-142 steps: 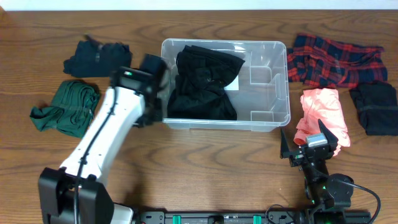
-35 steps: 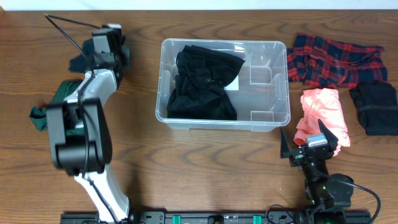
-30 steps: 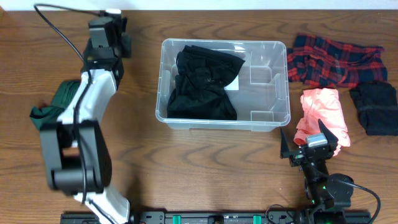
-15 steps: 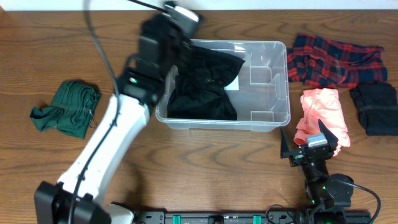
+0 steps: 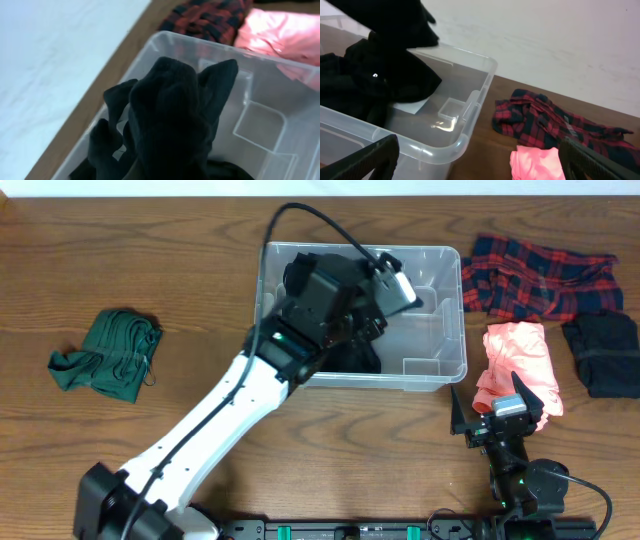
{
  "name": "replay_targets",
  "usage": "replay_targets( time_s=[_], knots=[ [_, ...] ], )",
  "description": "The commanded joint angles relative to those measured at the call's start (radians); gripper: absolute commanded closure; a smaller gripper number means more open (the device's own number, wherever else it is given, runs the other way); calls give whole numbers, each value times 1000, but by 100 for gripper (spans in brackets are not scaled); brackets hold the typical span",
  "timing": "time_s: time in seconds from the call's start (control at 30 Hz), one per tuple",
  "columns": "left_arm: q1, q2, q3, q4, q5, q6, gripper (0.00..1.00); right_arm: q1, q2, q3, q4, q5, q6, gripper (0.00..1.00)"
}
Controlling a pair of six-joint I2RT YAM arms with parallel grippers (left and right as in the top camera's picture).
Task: Pack container
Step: 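Carry the dark garment into the bin and release it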
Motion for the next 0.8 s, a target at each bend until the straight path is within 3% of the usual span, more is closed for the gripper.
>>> replay_targets(
  time_s=[0.0, 0.77],
  knots=[
    [-18, 27, 8, 5, 23, 45, 94, -7, -5, -2, -2, -7, -13, 1],
    [-66, 191, 8, 129, 89, 46, 91, -7, -5, -2, -2, -7, -13, 1]
  ],
)
